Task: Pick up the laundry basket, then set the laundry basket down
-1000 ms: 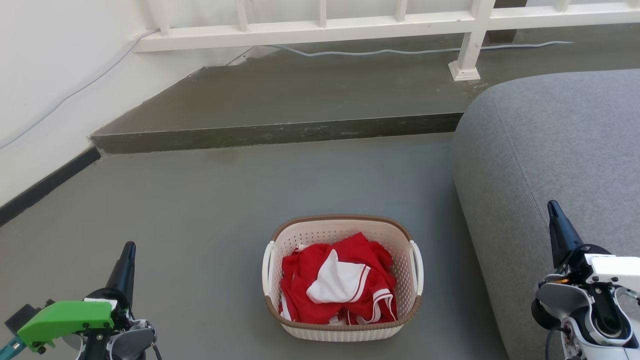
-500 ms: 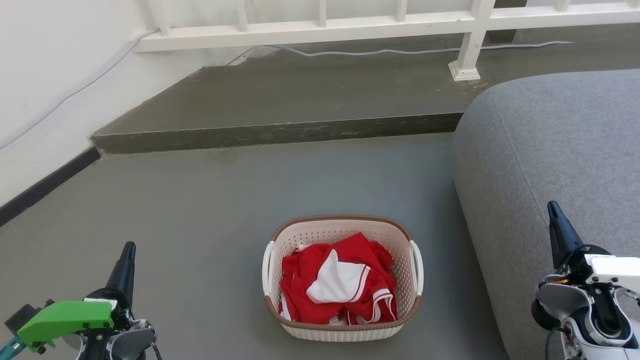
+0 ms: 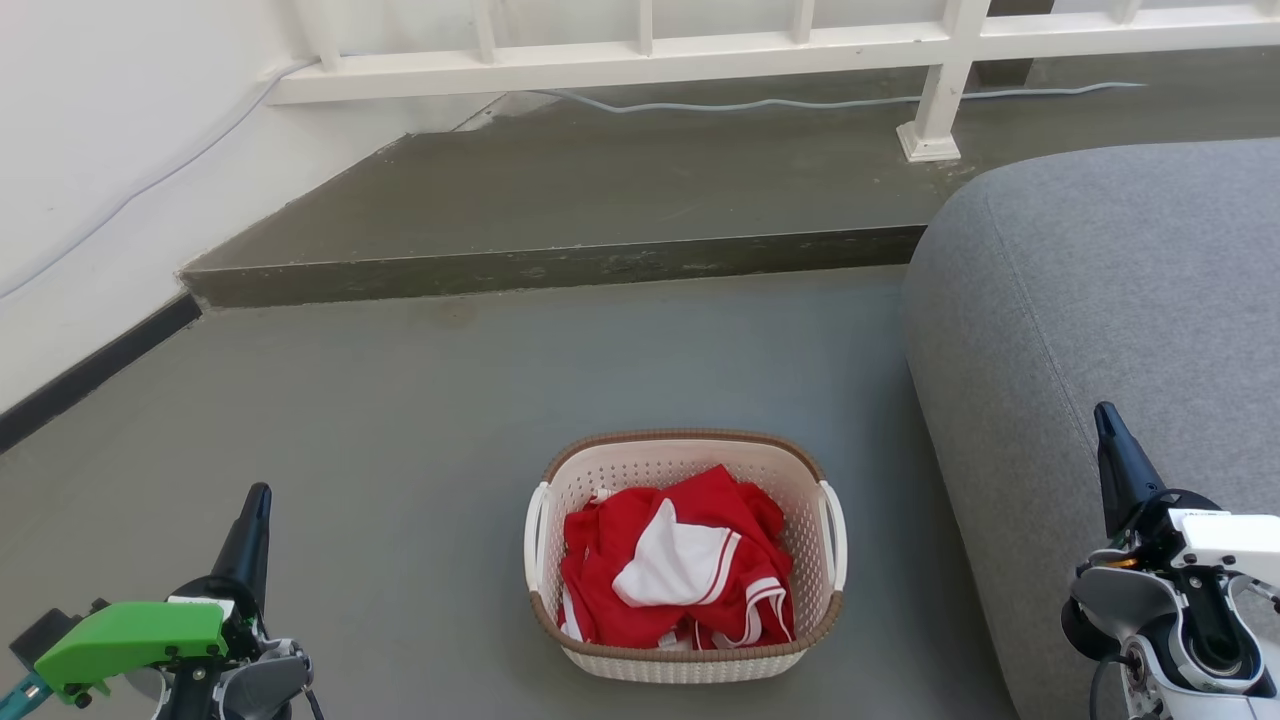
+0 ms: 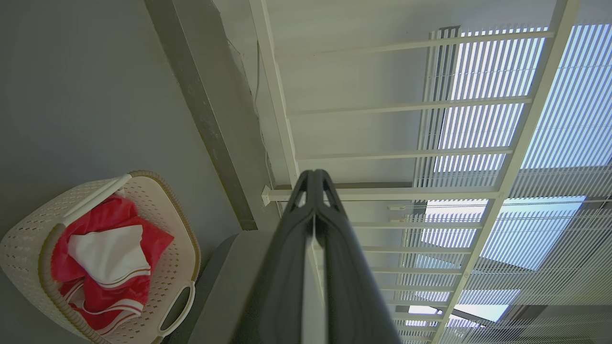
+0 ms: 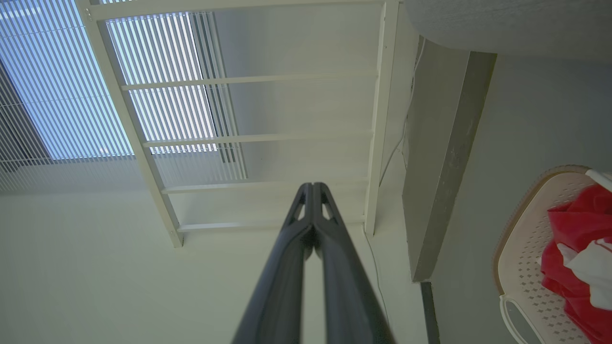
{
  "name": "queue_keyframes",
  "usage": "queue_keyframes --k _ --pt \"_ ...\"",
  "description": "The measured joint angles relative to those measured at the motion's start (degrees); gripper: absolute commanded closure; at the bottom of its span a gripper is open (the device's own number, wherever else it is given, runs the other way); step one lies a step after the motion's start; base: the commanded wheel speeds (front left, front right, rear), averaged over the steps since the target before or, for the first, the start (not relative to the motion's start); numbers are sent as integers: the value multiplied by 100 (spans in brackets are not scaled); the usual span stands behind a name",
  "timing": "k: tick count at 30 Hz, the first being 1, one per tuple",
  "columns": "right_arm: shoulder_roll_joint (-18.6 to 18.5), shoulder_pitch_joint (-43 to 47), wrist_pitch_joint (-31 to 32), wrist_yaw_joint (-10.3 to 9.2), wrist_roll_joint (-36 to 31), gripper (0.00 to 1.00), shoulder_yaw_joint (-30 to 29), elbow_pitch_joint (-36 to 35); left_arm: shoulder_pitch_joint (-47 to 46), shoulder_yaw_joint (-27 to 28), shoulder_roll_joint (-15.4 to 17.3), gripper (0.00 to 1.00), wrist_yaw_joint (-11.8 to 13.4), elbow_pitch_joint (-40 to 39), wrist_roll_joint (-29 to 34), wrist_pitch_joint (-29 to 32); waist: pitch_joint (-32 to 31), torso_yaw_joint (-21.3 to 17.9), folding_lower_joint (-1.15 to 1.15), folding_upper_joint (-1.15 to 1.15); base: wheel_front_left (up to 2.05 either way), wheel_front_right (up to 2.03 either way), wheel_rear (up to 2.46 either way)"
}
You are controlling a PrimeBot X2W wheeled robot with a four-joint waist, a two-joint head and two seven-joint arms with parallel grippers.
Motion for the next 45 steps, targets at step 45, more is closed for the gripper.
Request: queue_keyframes --k 45 --pt "21 -1 1 1 -1 100 -22 5 0 7 -1 100 0 -2 0 0 1 0 0 0 0 0 0"
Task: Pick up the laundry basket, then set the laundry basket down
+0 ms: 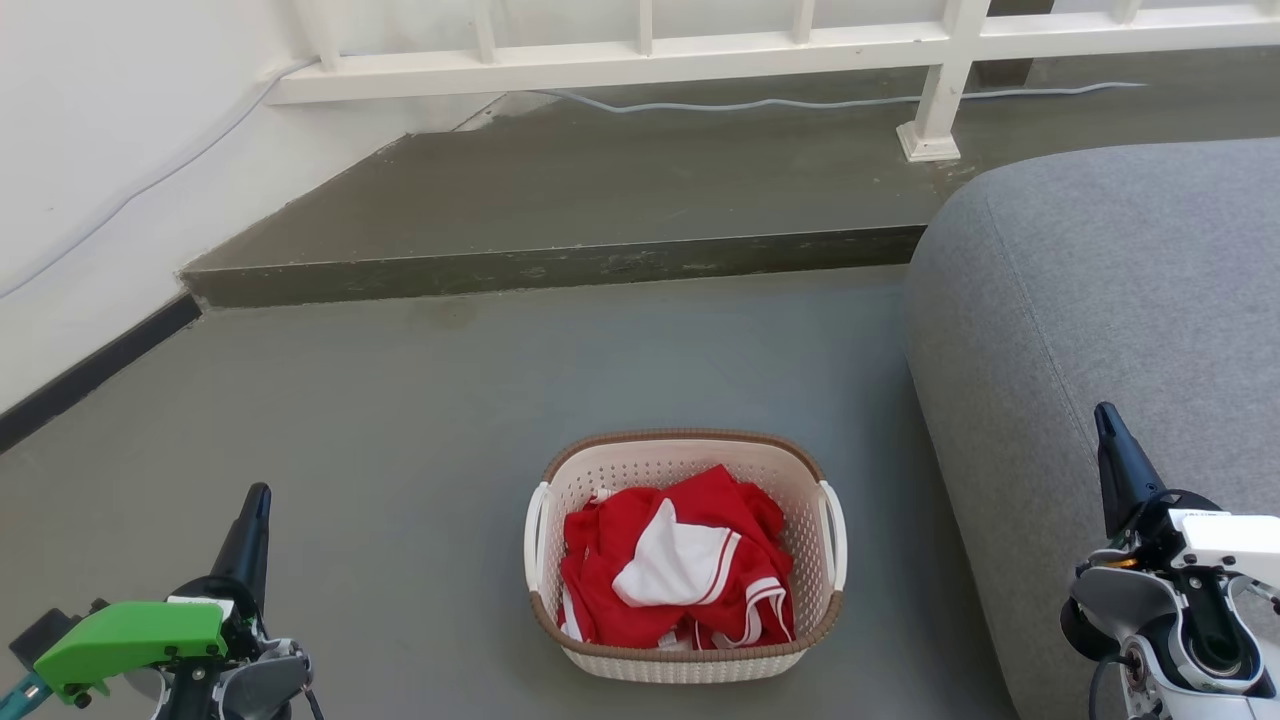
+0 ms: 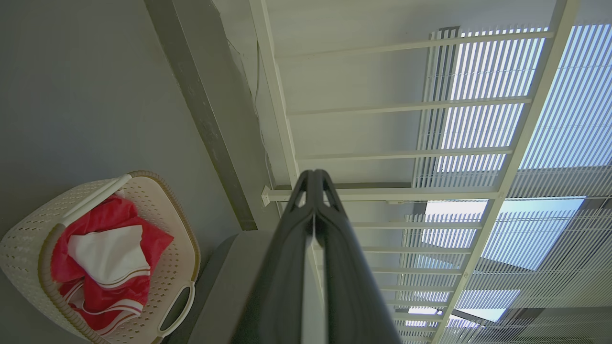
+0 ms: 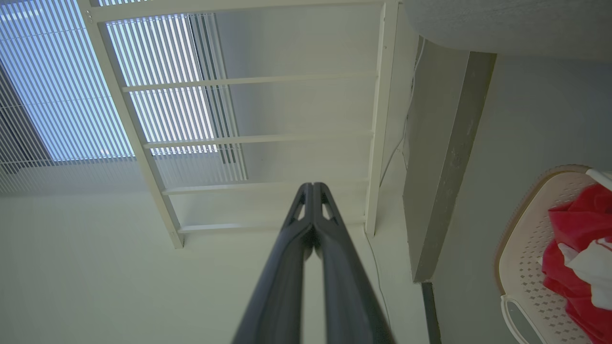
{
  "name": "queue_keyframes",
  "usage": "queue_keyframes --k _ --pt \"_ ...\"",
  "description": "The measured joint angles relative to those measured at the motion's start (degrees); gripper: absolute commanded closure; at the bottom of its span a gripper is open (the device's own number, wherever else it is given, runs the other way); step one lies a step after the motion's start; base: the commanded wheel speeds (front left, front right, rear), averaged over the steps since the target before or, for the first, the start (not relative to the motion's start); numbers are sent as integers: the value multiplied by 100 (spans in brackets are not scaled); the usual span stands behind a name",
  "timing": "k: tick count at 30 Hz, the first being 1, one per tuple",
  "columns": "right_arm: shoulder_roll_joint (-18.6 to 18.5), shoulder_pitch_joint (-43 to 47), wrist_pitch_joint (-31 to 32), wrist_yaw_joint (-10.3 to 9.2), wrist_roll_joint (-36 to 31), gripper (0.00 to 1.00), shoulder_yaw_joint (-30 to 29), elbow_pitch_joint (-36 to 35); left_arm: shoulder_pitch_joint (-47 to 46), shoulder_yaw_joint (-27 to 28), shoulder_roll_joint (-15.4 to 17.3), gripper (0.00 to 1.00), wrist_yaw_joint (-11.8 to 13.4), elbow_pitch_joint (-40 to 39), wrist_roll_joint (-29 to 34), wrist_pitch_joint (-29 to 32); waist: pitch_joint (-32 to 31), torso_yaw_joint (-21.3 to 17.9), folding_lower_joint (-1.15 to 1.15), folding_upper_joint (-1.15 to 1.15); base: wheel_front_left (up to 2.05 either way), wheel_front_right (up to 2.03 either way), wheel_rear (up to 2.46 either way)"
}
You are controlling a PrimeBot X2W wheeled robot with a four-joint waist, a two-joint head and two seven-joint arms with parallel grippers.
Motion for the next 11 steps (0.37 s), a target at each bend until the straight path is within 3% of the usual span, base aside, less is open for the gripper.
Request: queue_keyframes --k 11 --pt "1 0 1 0 0 100 -4 -2 0 1 -1 100 0 0 0 0 0 0 0 0 0 0 0"
